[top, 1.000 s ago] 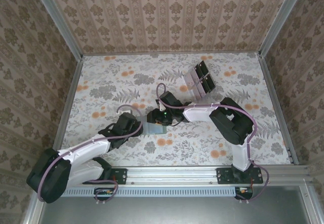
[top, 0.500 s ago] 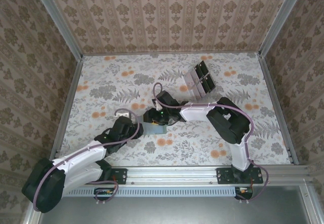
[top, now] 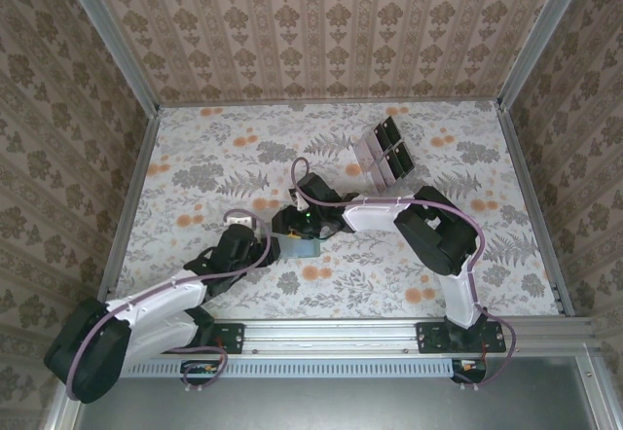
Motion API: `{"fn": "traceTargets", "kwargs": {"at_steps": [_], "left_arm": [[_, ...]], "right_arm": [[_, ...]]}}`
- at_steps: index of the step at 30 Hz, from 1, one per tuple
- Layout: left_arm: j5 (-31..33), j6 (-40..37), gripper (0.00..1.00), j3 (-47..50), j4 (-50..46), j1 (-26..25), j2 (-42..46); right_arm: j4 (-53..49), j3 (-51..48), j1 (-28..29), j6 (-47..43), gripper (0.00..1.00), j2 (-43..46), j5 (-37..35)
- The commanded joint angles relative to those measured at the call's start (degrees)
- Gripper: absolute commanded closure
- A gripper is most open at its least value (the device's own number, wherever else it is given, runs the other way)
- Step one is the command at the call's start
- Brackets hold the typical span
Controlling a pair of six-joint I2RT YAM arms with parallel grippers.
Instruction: Put the credit cards into the card holder
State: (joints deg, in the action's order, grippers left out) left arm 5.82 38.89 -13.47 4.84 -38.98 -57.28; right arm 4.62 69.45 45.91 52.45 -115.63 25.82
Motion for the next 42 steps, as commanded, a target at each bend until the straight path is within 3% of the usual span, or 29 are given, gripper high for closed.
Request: {"fn": "traceTargets", "kwargs": {"at_steps": [1, 15, 27, 35, 42], "left_arm": [[-0.73, -1.31, 0.3, 0.31, 2.91, -0.44, -1.87], [2.7, -3.02, 0.3, -1.79, 3.08, -3.53, -10.69], [6.04, -2.71, 0.31, -4.35, 0.33, -6.11, -17.4], [6.2, -2.51, 0.31, -4.42, 0.96, -6.6, -18.4], [6.54, -2.26, 0.31, -4.63, -0.53, -6.7, -15.26]], "right_arm": [[0.21, 1.28, 0.36, 0.63, 0.48, -1.08, 0.94], [0.52, 1.83, 0.38, 0.82, 0.48, -0.98, 1.31], [1.1, -0.95, -2.3, 1.24, 0.47, 4.65, -0.35], [2.61, -5.53, -3.28, 1.84, 0.47, 6.09, -1.16], [3.39, -3.09, -2.07, 2.68, 0.47, 2.86, 0.28]]}}
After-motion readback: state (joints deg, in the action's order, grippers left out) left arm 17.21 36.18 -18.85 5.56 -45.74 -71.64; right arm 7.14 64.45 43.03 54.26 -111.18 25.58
